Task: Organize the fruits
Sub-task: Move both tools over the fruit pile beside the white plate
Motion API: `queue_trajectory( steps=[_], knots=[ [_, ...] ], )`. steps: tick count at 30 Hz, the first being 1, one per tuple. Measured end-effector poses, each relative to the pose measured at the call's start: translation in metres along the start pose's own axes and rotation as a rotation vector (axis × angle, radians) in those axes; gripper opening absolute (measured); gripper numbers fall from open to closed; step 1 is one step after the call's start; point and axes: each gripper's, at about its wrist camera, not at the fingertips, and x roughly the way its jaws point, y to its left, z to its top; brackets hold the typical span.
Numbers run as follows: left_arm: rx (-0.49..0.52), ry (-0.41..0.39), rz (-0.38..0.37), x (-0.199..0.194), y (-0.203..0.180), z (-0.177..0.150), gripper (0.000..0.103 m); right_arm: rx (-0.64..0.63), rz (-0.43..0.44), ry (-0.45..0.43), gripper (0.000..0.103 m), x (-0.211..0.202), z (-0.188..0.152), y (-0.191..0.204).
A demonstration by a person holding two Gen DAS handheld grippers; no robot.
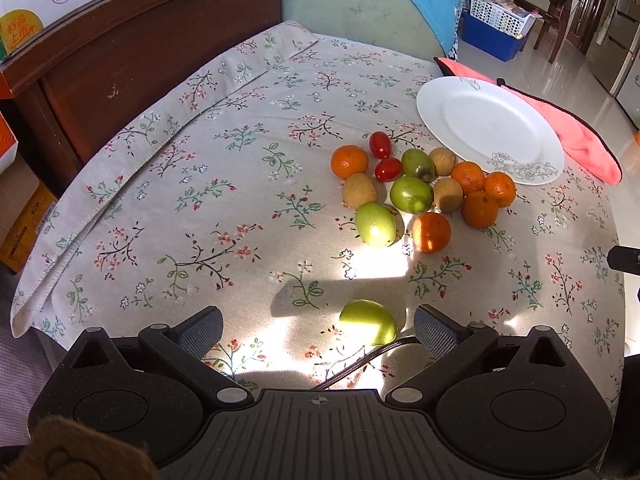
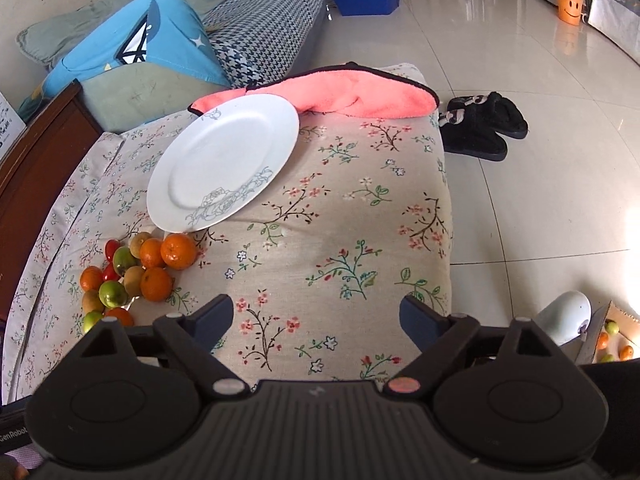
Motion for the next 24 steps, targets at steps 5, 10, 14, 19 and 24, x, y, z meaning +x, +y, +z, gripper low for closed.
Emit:
queue_trajectory(
  steps=[5, 10, 14, 19, 24],
  knots=[
    [0.033, -0.003, -0.024, 0.001, -0.005, -0.004, 0.098, -0.023, 0.019, 0.002, 0.088, 0.000, -0.001, 0.006],
    [0.031, 0.013, -0.024, 0.008, -0.007, -0.007, 0.091, -0.052, 0.045, 0.013, 0.088, 0.001, -0.003, 0.014],
    [0.022, 0.013, -0.043, 0.011, -0.008, -0.009, 0.083, -0.108, 0.077, 0.022, 0.088, 0.001, -0.008, 0.026],
    [0.001, 0.013, -0.058, 0.016, -0.008, -0.009, 0.066, -0.217, 0.109, 0.006, 0.086, -0.002, -0.016, 0.049],
    [0.002, 0.009, -0.099, 0.016, -0.011, -0.011, 0.043, -0.273, 0.170, 0.020, 0.076, 0.000, -0.022, 0.065]
  ],
)
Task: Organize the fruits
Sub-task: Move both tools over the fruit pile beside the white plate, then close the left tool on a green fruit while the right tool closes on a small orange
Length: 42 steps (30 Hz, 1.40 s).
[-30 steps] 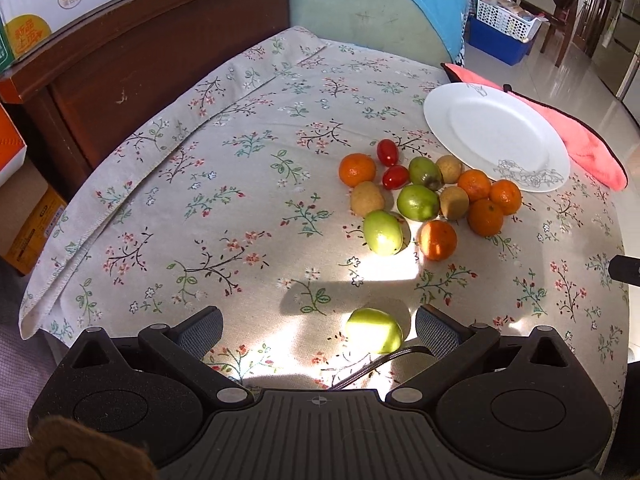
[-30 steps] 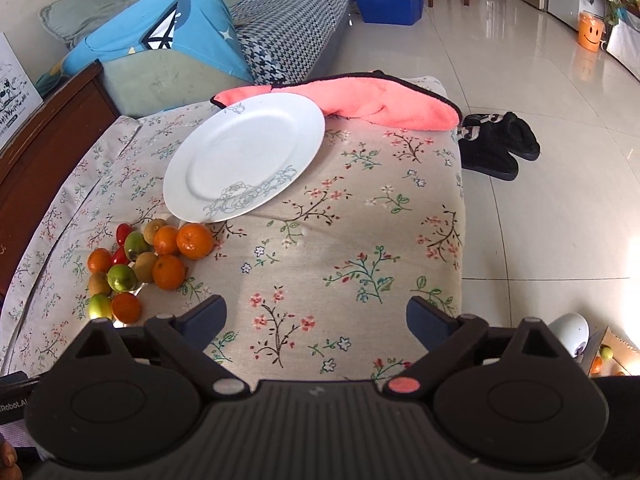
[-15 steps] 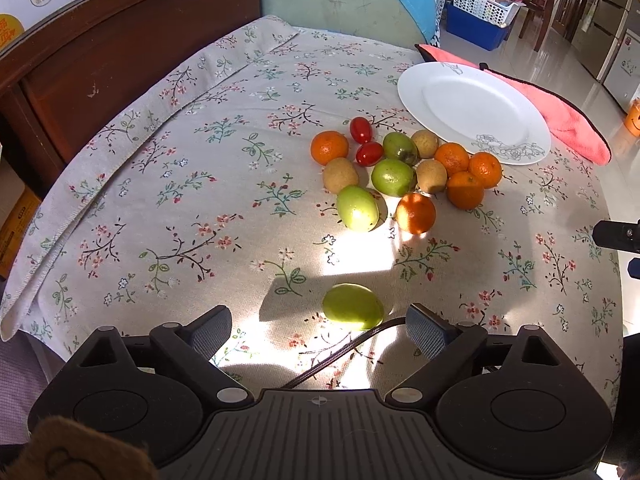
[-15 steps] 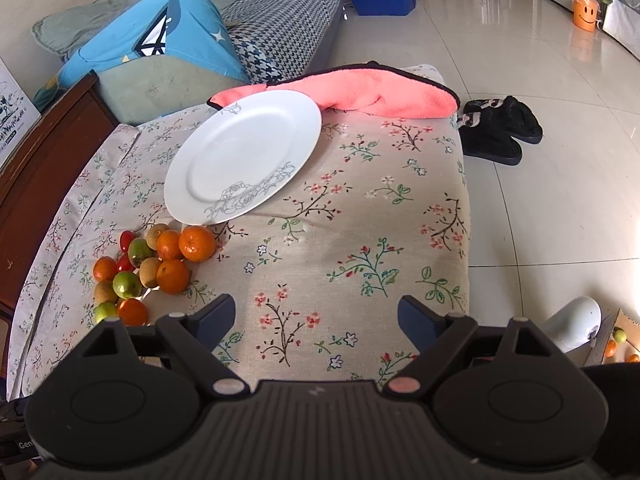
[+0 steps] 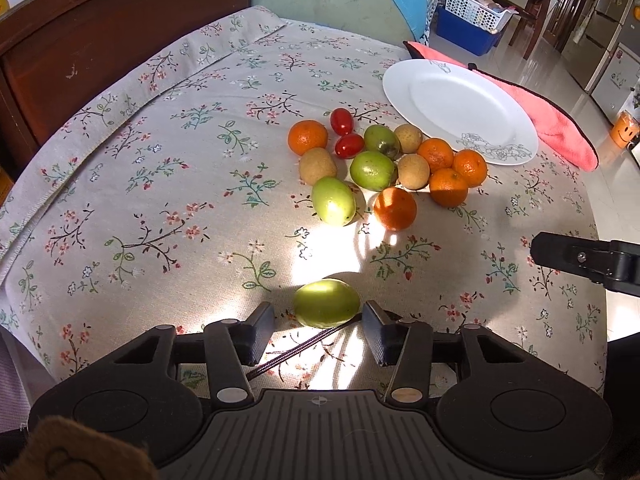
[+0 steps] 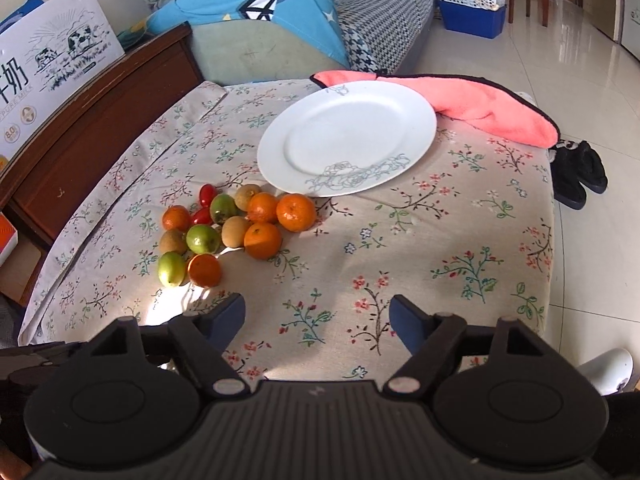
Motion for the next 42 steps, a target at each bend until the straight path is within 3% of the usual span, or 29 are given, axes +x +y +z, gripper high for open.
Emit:
queue_trajectory(
  steps=[4, 10, 13, 21, 30, 34, 42],
  knots=[
    [-0.014, -0.013, -0.021, 0.000, 0.001, 0.000, 0.032, -0.036, 0.038, 0.006, 0.060, 0.008, 0.002, 0.011],
    [-0.067, -0.029, -0.034, -0.002, 0.009, 0.002, 0.030, -0.103, 0.108, 0.052, 0.048, 0.032, 0.007, 0.033],
    [-0.102, -0.042, -0.043, -0.004, 0.015, 0.003, 0.024, -0.147, 0.126, 0.056, 0.047, 0.042, 0.009, 0.044],
    [-0.140, -0.050, -0.022, -0.002, 0.022, 0.004, 0.025, -0.169, 0.165, 0.072, 0.048, 0.066, 0.013, 0.062],
    [-0.154, -0.092, 0.004, -0.002, 0.022, 0.008, 0.035, -0.196, 0.149, 0.049, 0.049, 0.081, 0.016, 0.072],
    [-0.127, -0.122, 0.025, -0.002, 0.017, 0.009, 0.047, -0.204, 0.158, 0.044, 0.029, 0.085, 0.016, 0.074],
    [-0.103, -0.135, 0.066, 0.006, 0.013, 0.011, 0.054, -0.166, 0.150, 0.040, 0.029, 0.080, 0.018, 0.067]
  ],
)
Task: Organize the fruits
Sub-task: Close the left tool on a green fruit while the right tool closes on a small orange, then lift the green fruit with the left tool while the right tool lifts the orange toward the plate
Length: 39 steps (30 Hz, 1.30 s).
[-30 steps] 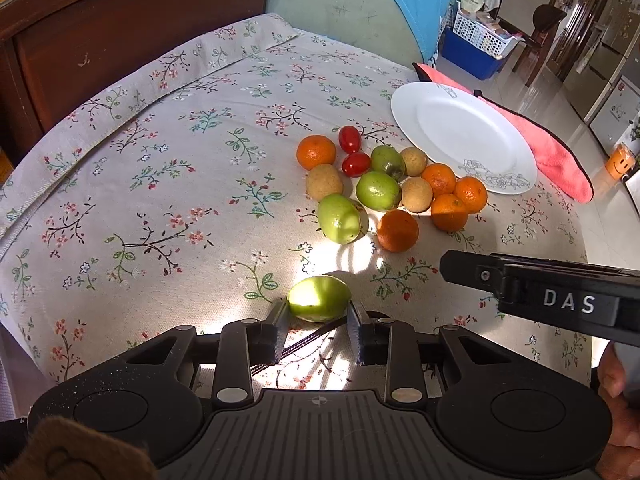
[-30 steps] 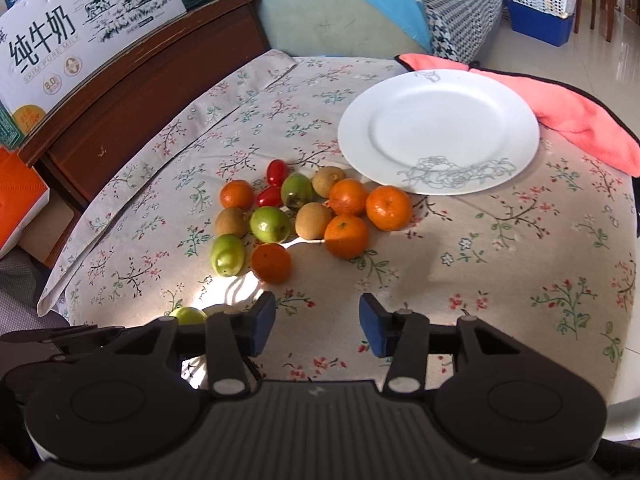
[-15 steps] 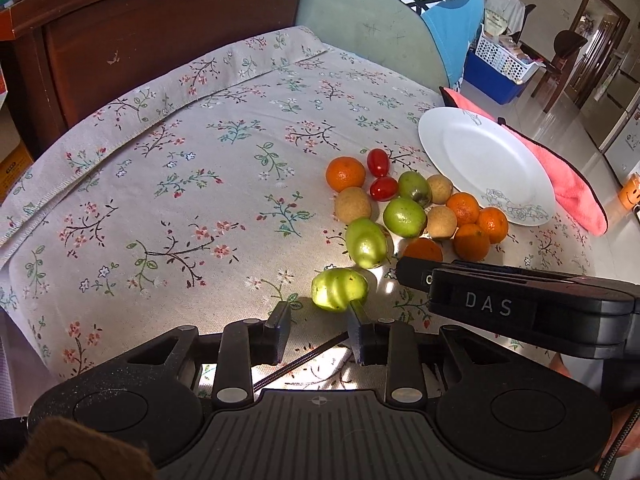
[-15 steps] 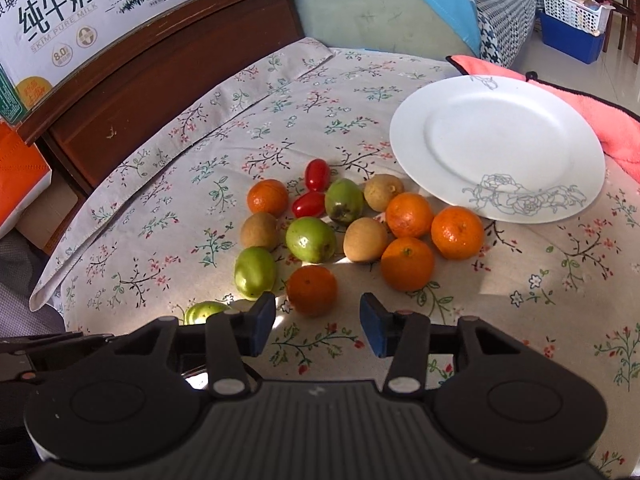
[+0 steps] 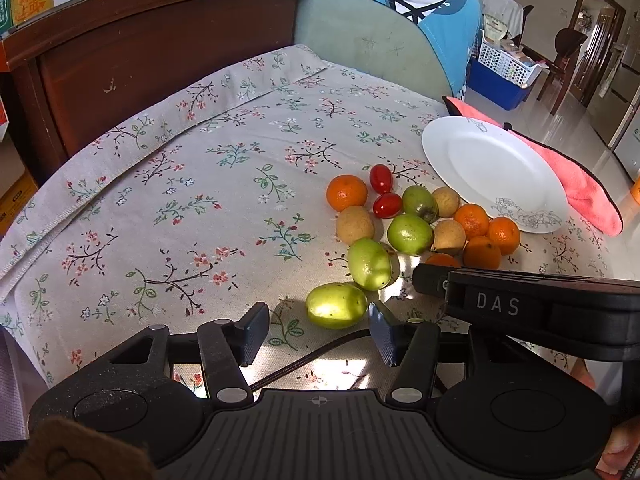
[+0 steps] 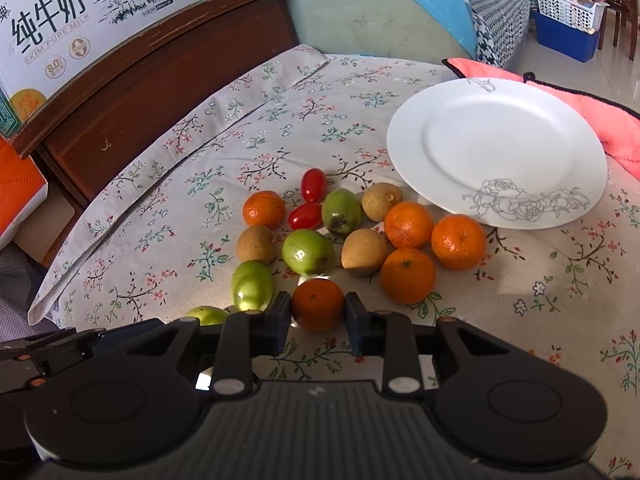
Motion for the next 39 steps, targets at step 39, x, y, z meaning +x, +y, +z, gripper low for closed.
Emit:
queue_trajectory(
  steps=[39],
  knots=[
    [-0.098, -0.091, -0.109, -0.017, -0.016, 0.037, 0.031, 0.088, 0.027, 0.071, 0.029, -0.037, 0.040, -0.062]
  ],
)
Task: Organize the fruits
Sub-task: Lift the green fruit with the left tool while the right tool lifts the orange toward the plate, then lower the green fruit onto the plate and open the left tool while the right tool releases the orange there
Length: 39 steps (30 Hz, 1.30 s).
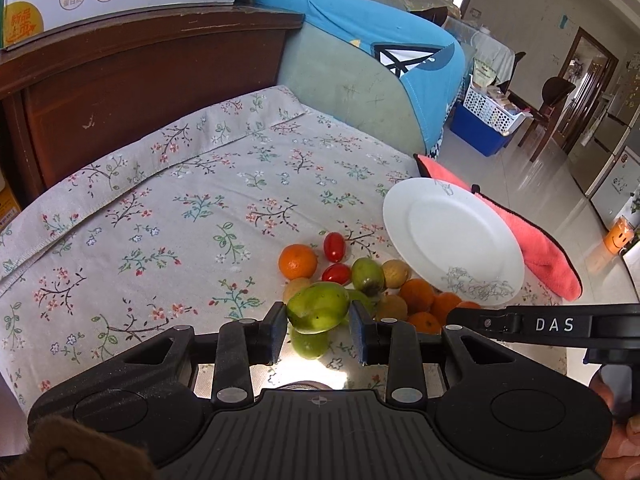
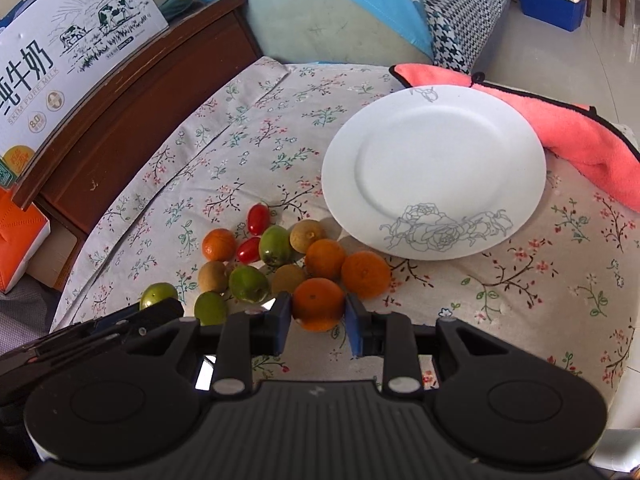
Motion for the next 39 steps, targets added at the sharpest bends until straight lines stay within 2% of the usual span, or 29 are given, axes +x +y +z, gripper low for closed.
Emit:
queue_trajectory(
  steps=[13, 22, 28, 39],
  knots=[
    [0.027, 0.019, -0.104, 0.028, -0.045, 0.029, 0.031, 0.137, -0.062, -0.067, 0.029, -0.009, 0.023, -0.043],
    [0.074, 0.043, -0.167, 0.058, -0.073, 0.047, 0.031, 0.188, -0.094, -0.060, 0.029, -0.003, 0.034, -0.063],
    [0.124, 0.063, -0.169, 0.080, -0.086, 0.055, 0.031, 0.228, -0.127, -0.057, 0.029, 0.004, 0.041, -0.073],
    [0.156, 0.080, -0.149, 0.111, -0.104, 0.063, 0.031, 0.258, -0.167, -0.053, 0.029, 0.017, 0.052, -0.083]
  ],
)
